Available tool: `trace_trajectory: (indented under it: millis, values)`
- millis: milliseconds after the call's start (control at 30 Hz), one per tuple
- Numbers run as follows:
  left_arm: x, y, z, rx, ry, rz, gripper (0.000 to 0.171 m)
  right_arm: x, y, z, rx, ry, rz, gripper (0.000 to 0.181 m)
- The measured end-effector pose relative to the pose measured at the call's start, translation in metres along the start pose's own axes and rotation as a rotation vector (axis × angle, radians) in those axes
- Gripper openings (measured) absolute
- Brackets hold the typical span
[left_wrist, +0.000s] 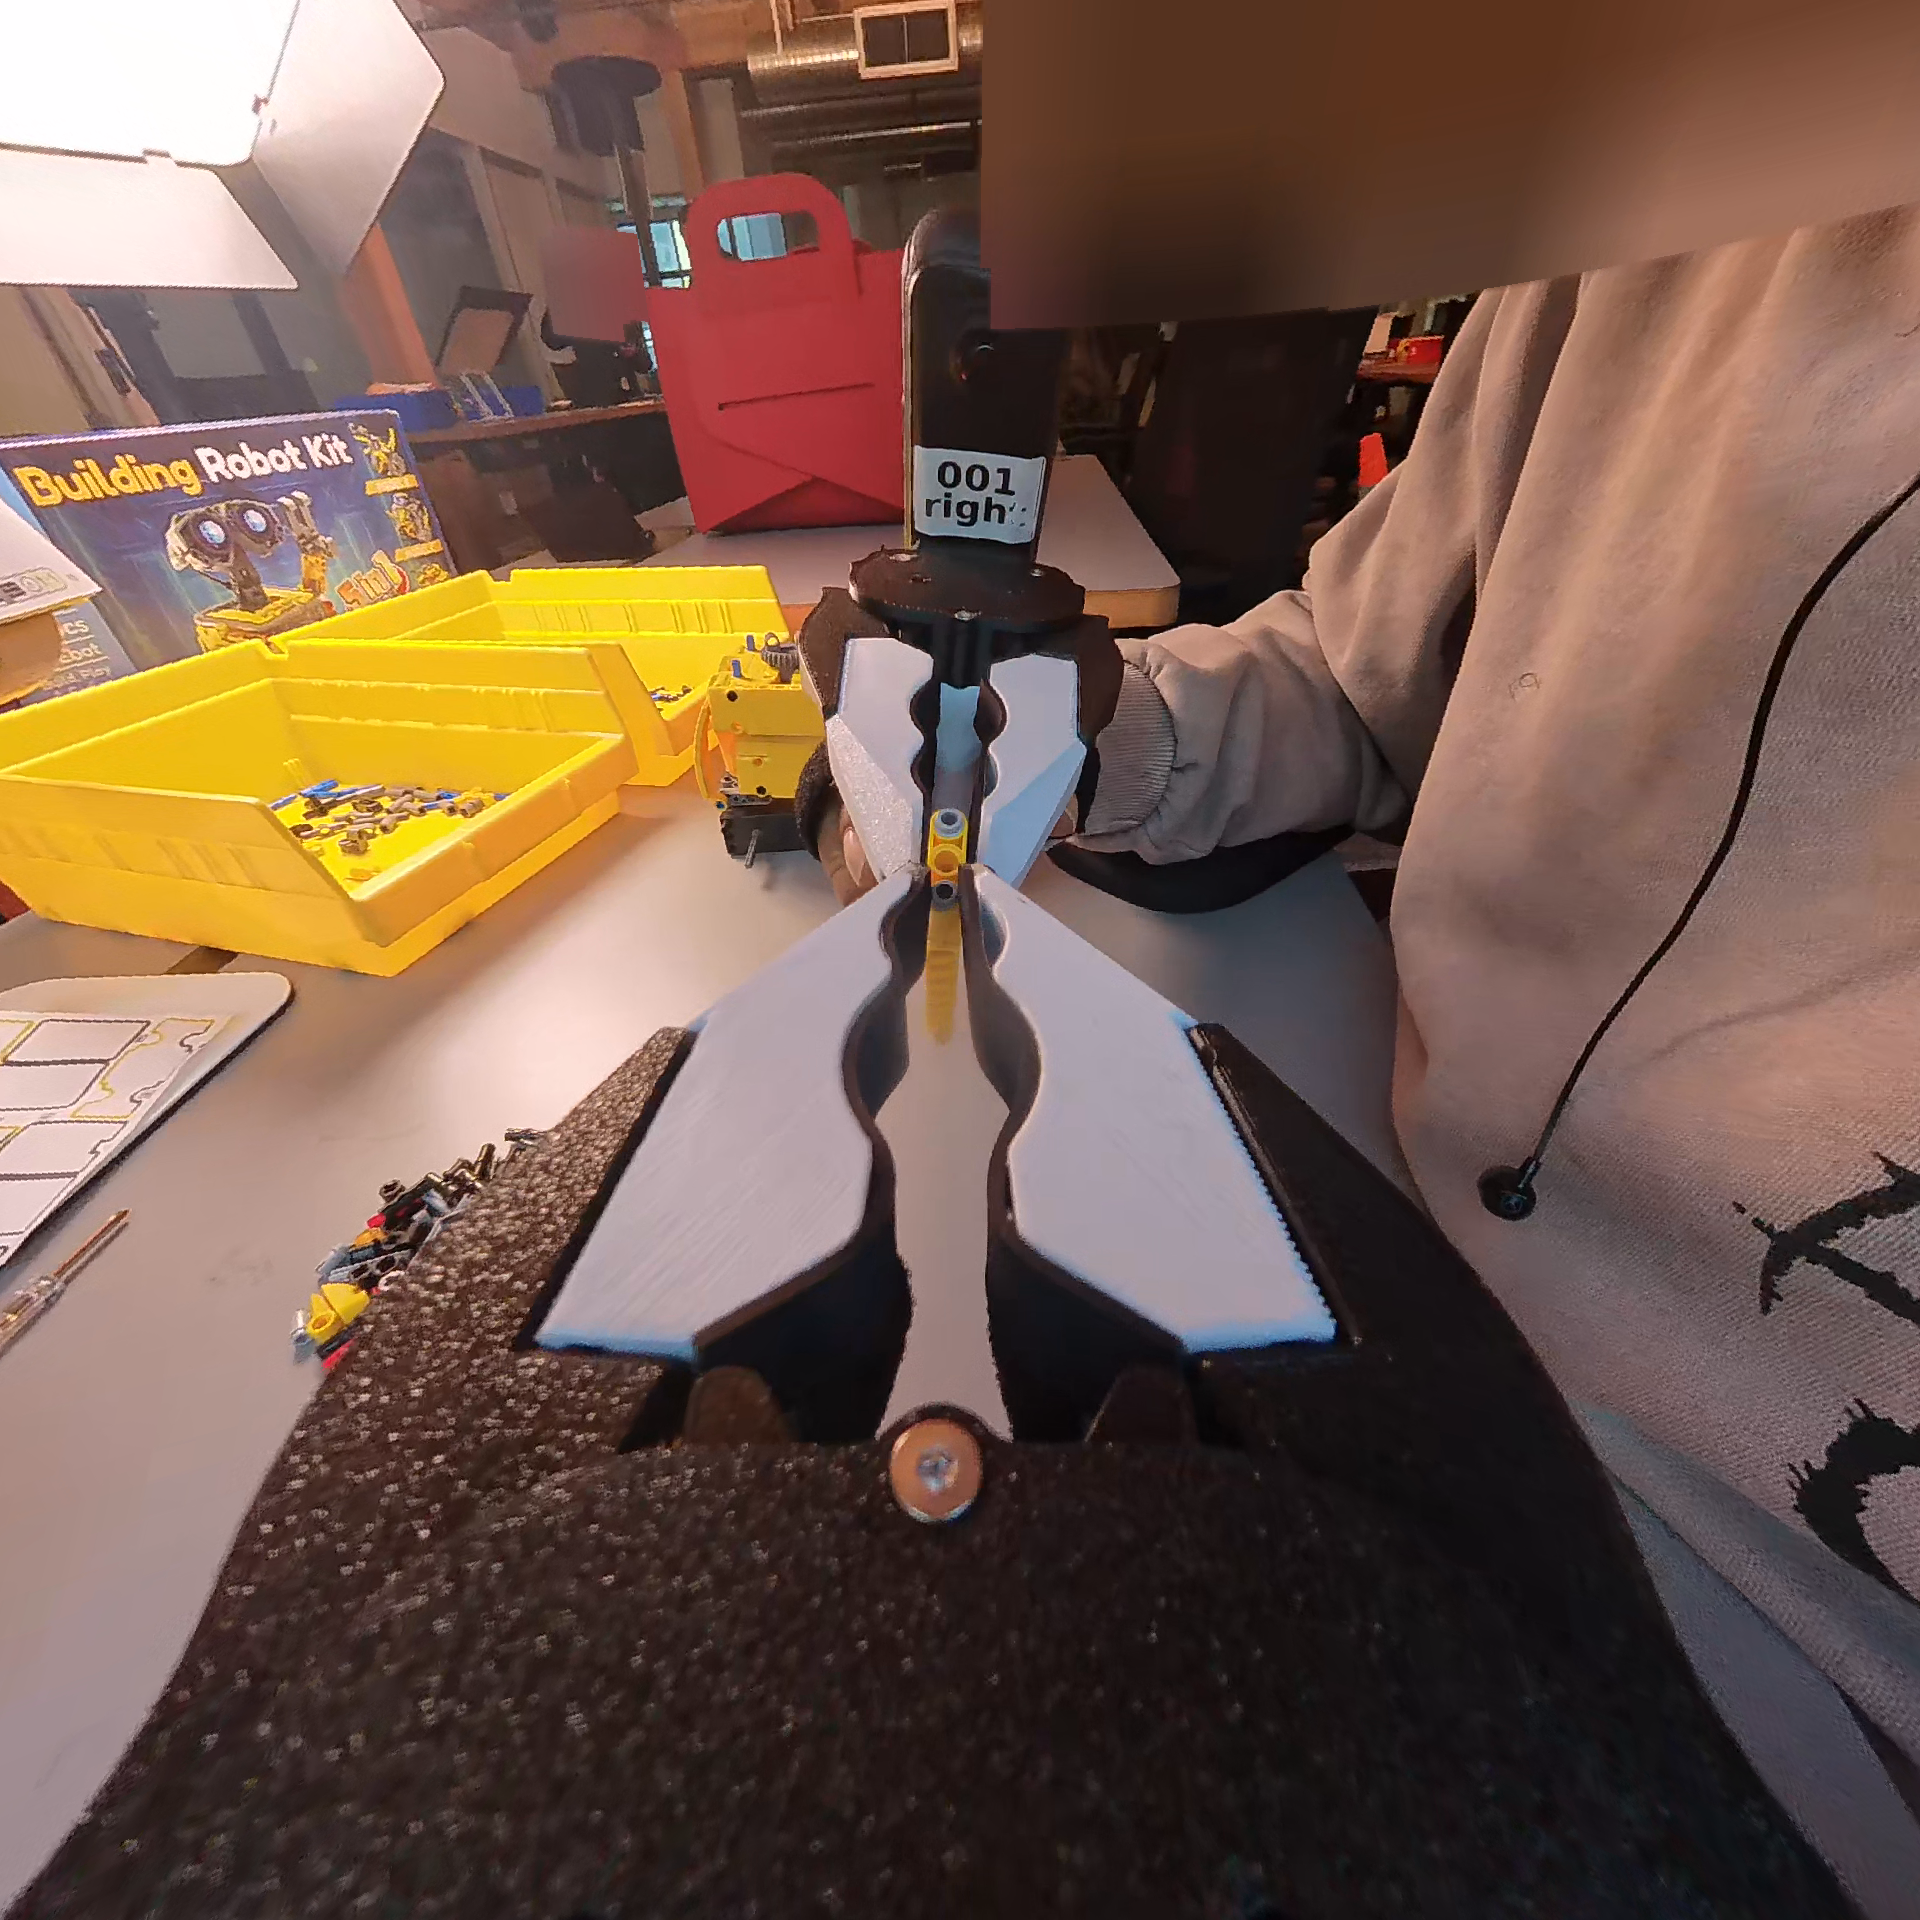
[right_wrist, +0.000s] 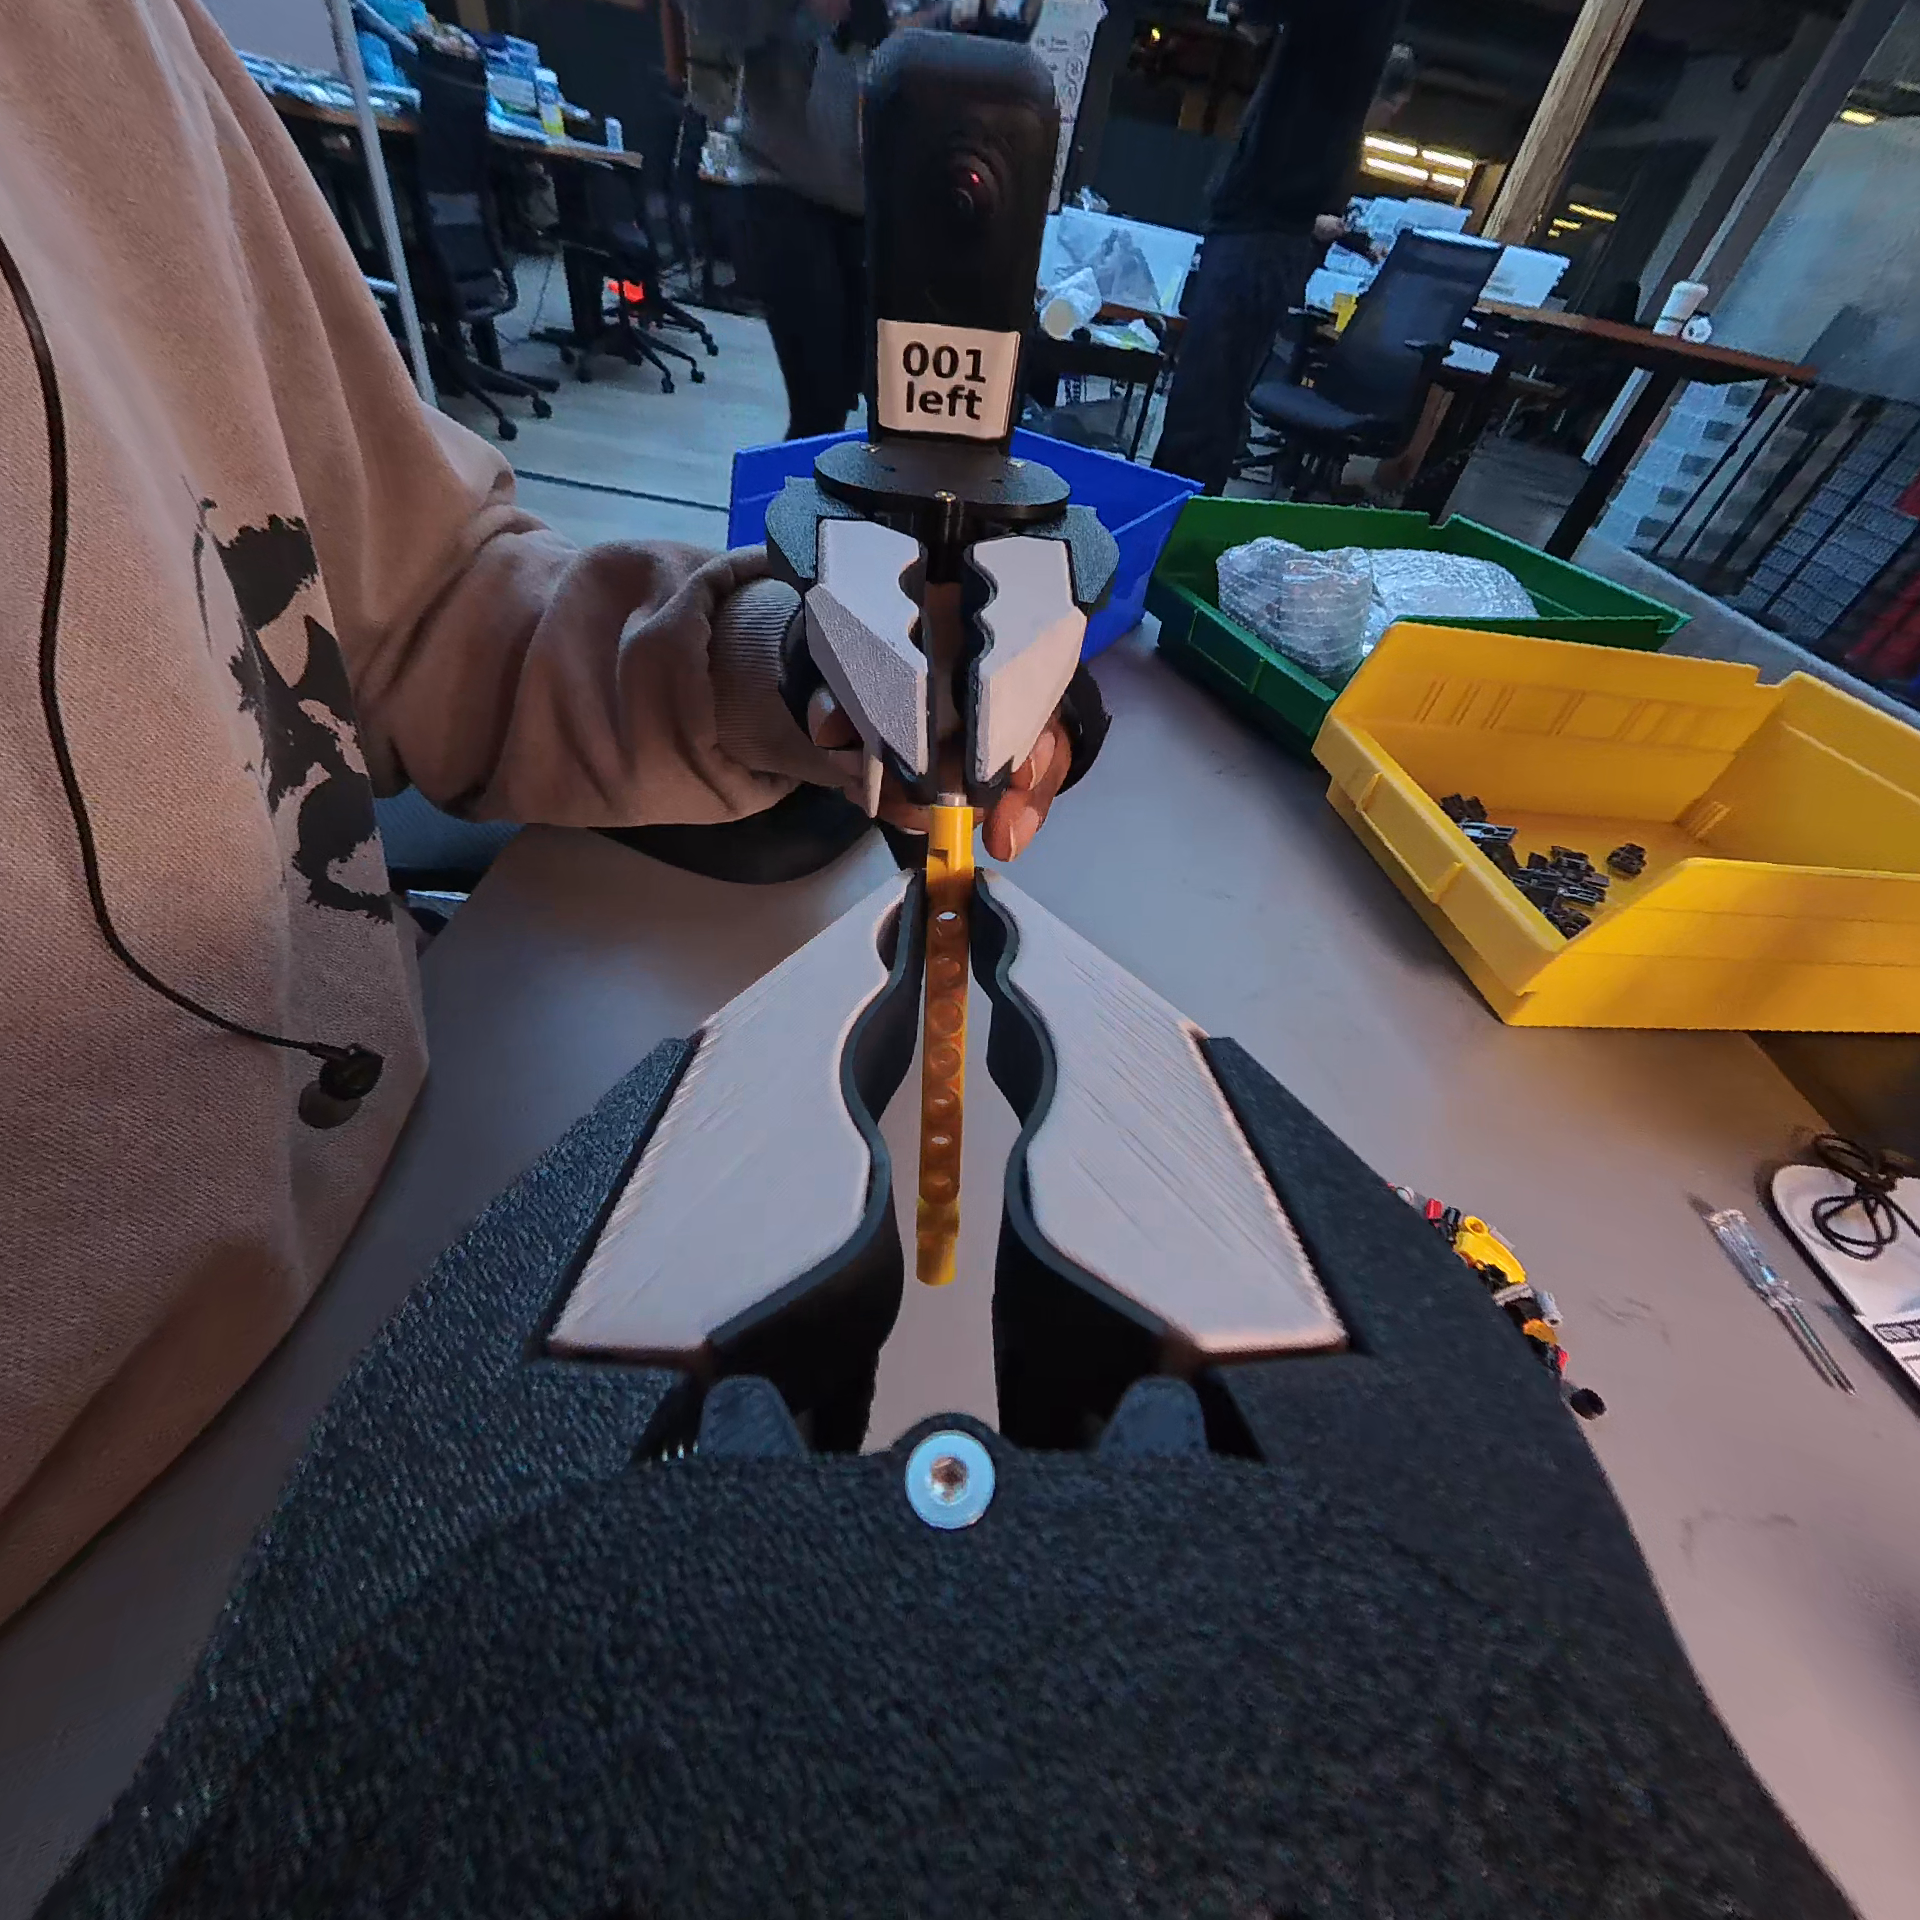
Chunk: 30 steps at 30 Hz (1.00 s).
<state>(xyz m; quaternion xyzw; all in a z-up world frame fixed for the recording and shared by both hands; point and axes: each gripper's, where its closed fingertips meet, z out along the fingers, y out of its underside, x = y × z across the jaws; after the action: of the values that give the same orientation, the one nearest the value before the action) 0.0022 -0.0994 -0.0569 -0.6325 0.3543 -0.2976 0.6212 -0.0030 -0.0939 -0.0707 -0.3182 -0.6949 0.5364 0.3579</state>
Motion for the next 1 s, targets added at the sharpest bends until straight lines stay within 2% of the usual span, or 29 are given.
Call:
trace_trajectory:
  millis: [600, 767, 900, 967, 1000]
  values:
    - [0.001, 0.006, -0.002, -0.111, -0.049, 0.145, 0.0, -0.001, 0.001, -0.003, -0.022, -0.013, -0.02, 0.006]
    - [-0.003, -0.001, -0.008, -0.069, -0.06, 0.119, 0.0, 0.004, 0.005, -0.005, -0.033, 0.005, -0.026, 0.006]
    - [-0.005, 0.011, -0.006, -0.11, -0.065, 0.105, 0.0, 0.006, 0.004, -0.006, -0.027, 0.015, -0.028, 0.006]
    - [-0.006, 0.014, -0.002, -0.122, -0.073, 0.096, 0.01, 0.005, 0.006, -0.005, -0.037, 0.013, -0.041, 0.006]
    - [-0.006, 0.016, -0.002, -0.128, -0.07, 0.094, 0.009, 0.004, 0.006, -0.004, -0.042, 0.012, -0.047, 0.006]
